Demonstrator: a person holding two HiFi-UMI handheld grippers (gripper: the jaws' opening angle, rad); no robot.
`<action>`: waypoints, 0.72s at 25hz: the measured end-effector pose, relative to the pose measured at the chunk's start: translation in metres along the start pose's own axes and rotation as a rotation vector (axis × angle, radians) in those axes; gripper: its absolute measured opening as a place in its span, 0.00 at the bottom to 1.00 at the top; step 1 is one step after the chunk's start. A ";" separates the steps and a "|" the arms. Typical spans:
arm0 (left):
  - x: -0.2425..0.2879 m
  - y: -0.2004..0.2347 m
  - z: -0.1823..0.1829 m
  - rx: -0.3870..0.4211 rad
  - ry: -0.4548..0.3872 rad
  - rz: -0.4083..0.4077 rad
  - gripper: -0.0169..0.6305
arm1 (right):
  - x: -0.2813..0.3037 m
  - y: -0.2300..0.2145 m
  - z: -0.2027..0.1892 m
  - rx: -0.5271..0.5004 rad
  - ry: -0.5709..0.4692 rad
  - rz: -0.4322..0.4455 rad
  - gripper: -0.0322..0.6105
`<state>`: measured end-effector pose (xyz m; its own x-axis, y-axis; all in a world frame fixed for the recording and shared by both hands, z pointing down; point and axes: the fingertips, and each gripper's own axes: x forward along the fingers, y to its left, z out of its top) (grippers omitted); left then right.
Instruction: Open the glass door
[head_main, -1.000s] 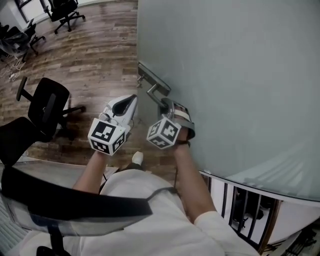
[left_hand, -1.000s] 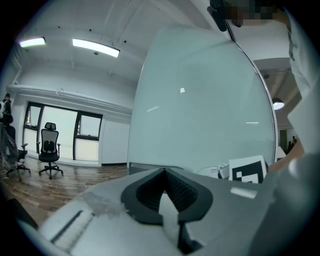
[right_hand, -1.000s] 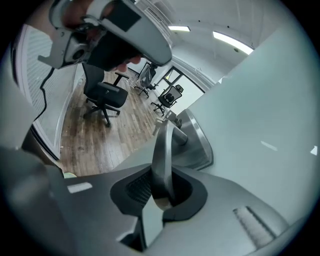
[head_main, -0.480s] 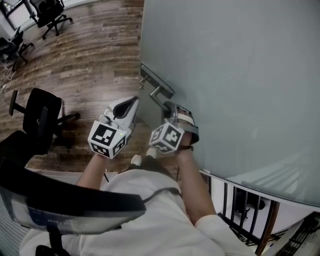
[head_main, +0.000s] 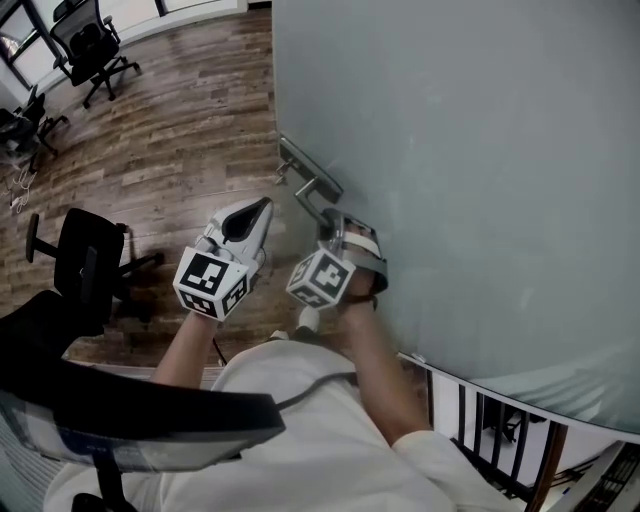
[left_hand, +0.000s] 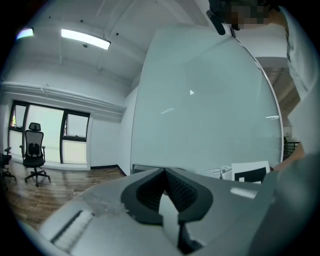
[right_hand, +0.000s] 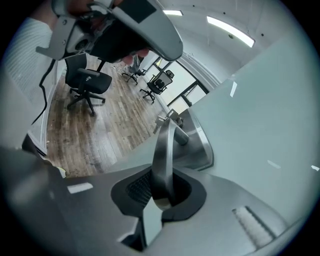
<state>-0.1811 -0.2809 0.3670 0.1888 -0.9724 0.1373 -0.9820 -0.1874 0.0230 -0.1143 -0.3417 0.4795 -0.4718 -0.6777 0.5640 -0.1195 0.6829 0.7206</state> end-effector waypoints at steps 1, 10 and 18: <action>0.018 -0.004 0.011 -0.002 0.004 0.002 0.03 | 0.005 -0.017 -0.007 0.007 0.001 0.007 0.10; 0.122 -0.030 0.038 0.000 0.072 0.018 0.03 | 0.059 -0.113 -0.065 0.067 0.027 0.039 0.10; 0.124 -0.007 0.006 0.017 0.068 -0.057 0.03 | 0.073 -0.096 -0.065 0.095 0.071 -0.020 0.10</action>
<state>-0.1506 -0.4008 0.3778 0.2433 -0.9484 0.2033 -0.9693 -0.2452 0.0162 -0.0806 -0.4749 0.4776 -0.4062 -0.7068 0.5792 -0.2124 0.6895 0.6925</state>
